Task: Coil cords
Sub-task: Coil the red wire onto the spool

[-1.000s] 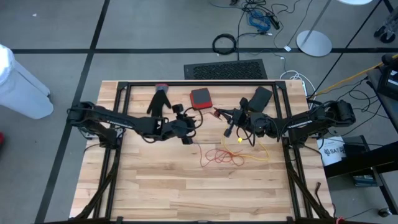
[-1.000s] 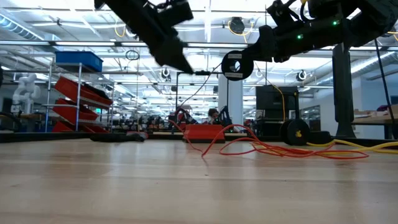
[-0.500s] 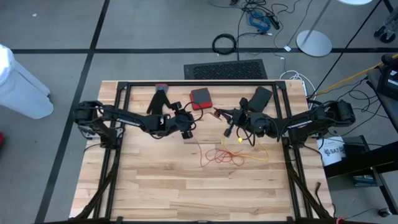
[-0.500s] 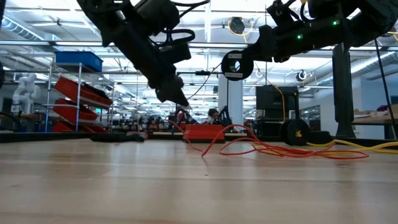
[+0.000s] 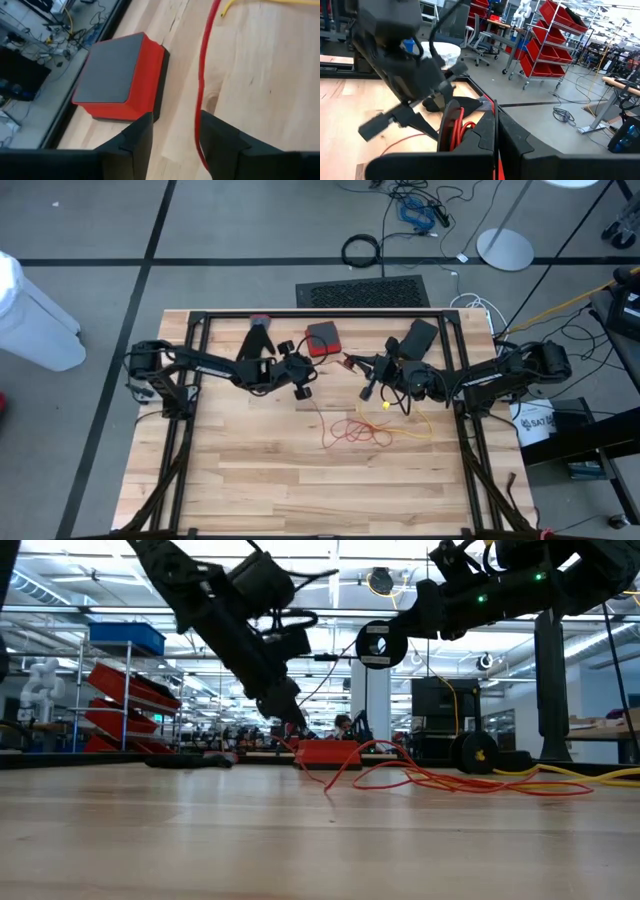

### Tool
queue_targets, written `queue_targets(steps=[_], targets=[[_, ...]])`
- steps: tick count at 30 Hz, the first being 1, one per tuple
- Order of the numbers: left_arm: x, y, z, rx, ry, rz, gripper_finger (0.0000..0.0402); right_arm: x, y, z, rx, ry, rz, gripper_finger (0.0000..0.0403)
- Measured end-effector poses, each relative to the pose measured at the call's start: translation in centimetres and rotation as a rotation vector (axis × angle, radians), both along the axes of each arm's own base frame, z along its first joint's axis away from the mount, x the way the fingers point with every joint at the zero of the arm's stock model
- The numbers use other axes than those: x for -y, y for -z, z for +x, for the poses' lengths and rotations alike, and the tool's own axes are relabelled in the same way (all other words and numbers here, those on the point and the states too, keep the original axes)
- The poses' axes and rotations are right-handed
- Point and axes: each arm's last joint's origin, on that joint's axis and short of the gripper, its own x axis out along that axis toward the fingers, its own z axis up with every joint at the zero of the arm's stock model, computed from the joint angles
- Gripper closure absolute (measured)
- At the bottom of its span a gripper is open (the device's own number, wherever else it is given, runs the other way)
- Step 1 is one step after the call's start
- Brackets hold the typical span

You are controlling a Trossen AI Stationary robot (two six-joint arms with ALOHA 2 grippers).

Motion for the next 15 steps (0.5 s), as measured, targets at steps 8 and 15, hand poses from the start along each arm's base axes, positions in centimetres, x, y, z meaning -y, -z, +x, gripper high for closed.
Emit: queue_targets(steps=[8,15], targets=[[-0.1,0.1,0.6,0.044,0.017,0.021,0.0311,0.0,0.0,0.0,-0.003,0.000,-0.003,0.0403],[1.0,0.0,0.7,0.040,0.042,0.029,0.0338,0.0,0.1,0.0,-0.009,0.000,-0.003,0.0403]])
